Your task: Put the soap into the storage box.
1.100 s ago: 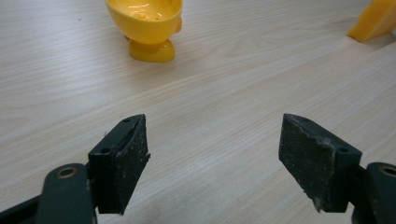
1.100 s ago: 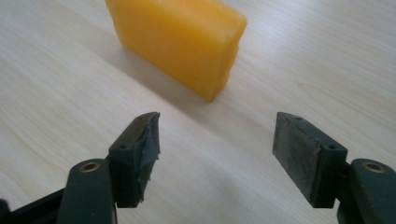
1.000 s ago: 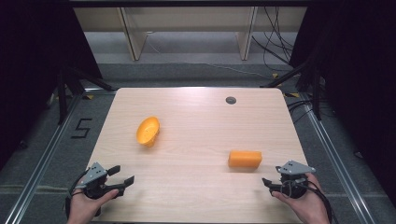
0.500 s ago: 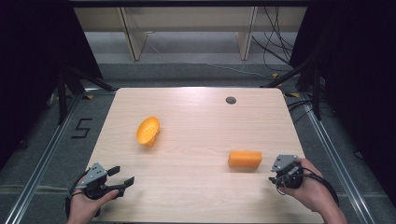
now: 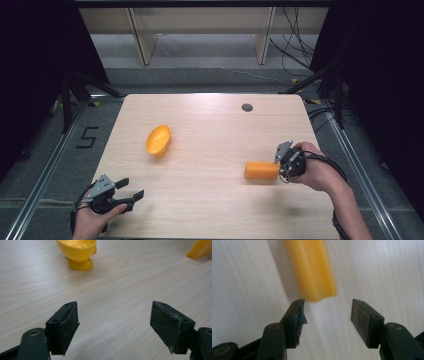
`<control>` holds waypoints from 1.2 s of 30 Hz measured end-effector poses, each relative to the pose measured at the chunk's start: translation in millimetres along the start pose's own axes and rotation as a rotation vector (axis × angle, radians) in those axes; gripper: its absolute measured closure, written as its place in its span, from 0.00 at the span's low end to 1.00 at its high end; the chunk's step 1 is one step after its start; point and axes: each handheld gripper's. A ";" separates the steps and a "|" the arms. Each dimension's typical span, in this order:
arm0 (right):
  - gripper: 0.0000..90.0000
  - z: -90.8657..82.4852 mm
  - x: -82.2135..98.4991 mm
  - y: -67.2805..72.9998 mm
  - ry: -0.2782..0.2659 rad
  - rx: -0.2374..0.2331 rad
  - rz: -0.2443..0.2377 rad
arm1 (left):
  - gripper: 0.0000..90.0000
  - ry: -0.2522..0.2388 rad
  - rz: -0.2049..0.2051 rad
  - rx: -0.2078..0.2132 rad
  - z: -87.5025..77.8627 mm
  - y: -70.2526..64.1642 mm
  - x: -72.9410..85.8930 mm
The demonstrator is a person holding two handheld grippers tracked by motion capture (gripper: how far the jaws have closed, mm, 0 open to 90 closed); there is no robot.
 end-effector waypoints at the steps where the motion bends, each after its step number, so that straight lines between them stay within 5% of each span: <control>1: 0.49 3.3 -3.7 -2.8 -0.001 -0.016 -0.028 | 0.25 0.001 0.002 0.000 0.0 0.0 0.0; 10: 0.44 36.3 -22.9 -10.1 0.068 -0.136 -0.109 | 0.25 0.007 -0.012 0.012 1.2 -0.2 0.9; 12: 0.44 43.4 -25.0 -8.0 0.089 -0.159 -0.095 | 0.25 0.005 -0.018 0.014 1.4 -0.5 1.1; 20: 0.67 53.5 -26.8 -3.5 0.110 -0.218 -0.118 | 0.25 0.002 0.004 0.020 1.4 -0.3 0.6; 23: 0.68 53.3 -24.6 -3.6 0.067 -0.220 -0.133 | 0.26 0.004 -0.008 0.019 1.1 -1.8 0.6; 26: 0.69 48.4 -22.6 0.2 0.066 -0.214 -0.083 | 0.29 -0.008 0.019 0.035 1.3 -4.4 -1.1; 30: 0.69 37.1 -25.9 8.3 0.035 -0.243 -0.075 | 0.30 -0.022 0.038 0.077 4.1 -11.5 -3.5; 31: 0.69 33.1 -27.3 12.4 0.035 -0.251 -0.047 | 0.30 -0.016 0.057 0.098 5.7 -13.5 -4.8; 33: 0.69 28.1 -33.7 18.2 -0.022 -0.279 -0.089 | 0.30 -0.025 0.099 0.122 8.9 -19.6 -8.1; 35: 0.69 21.2 -39.3 27.1 -0.017 -0.280 -0.051 | 0.30 -0.038 0.145 0.152 11.9 -27.2 -13.9; 36: 0.69 18.4 -44.5 31.9 -0.027 -0.293 -0.071 | 0.30 -0.037 0.157 0.168 12.8 -29.9 -16.7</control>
Point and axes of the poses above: each handheld gripper's, and its own axes: z roughly forward along the jaws, x roughly out of its underside, y roughly to its left, and after that the axes turned 6 degrees about -y, right-handed
